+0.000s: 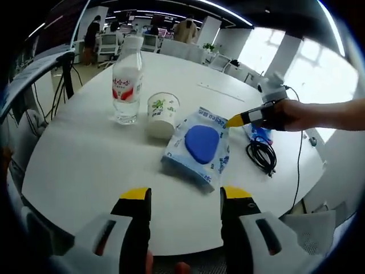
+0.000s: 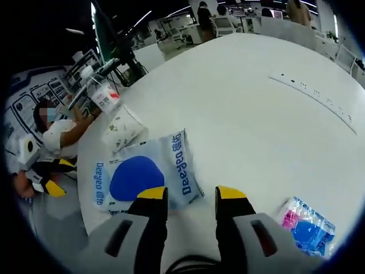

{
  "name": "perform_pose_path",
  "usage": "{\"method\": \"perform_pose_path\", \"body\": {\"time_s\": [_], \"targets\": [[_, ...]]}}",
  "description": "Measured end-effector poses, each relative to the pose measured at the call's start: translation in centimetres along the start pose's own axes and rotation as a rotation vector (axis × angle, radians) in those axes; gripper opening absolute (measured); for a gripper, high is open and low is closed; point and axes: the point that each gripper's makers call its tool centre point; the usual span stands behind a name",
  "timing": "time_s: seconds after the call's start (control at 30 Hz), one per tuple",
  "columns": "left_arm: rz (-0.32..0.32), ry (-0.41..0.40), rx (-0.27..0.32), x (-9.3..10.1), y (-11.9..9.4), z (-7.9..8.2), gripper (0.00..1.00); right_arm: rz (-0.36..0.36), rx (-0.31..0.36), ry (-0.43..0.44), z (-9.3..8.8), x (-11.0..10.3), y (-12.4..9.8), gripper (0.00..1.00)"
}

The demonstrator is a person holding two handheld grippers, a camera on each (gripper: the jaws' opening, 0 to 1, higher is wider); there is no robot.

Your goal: Arrange the tabletop items into an orderly group along one side of the table until the central work area is clear of visible clutter.

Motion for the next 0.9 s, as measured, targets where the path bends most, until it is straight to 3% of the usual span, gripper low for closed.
{"method": "perform_pose_path", "body": {"time_s": [0.1,0.2,0.27,0.47,0.9], "targets": [[-0.004,-0.009,-0.003,0.1,0.3,-0.1,0.48,-0.009,-0.020,-0.032,-0.4,-0.2,0.2,0.26],[-0.013,-0.009,-0.009,0.2,0.7,-0.2,0.48,-0.007,-0.011,-0.077,-0.4,-1.2,0.0,0.12],[-0.020,-0.017,-0.015,0.5,0.8,-0.3,0.48,-0.024,-0.025,-0.116,-0.6,-1.1,-0.2,0.08],[-0.037,-0.114,-0.048,0.0,2.7,-1.4,0.48,-0.002,-0.051,-0.162,-1.6,-1.7,-0.8,0.05],[-0.036,-0.159,-0.063,0.1,5.2,-1.3,0.43,-0.011,-0.063,-0.154,-4.0,-3.7,-3.2,0.02]]}}
Point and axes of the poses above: the point that each gripper's makers call its tool centre point, and the gripper's own axes: y roughly forward along the fingers, x roughly to its right, z roughly out of its top, and after that the axes turned 2 degrees about -z, right-handed
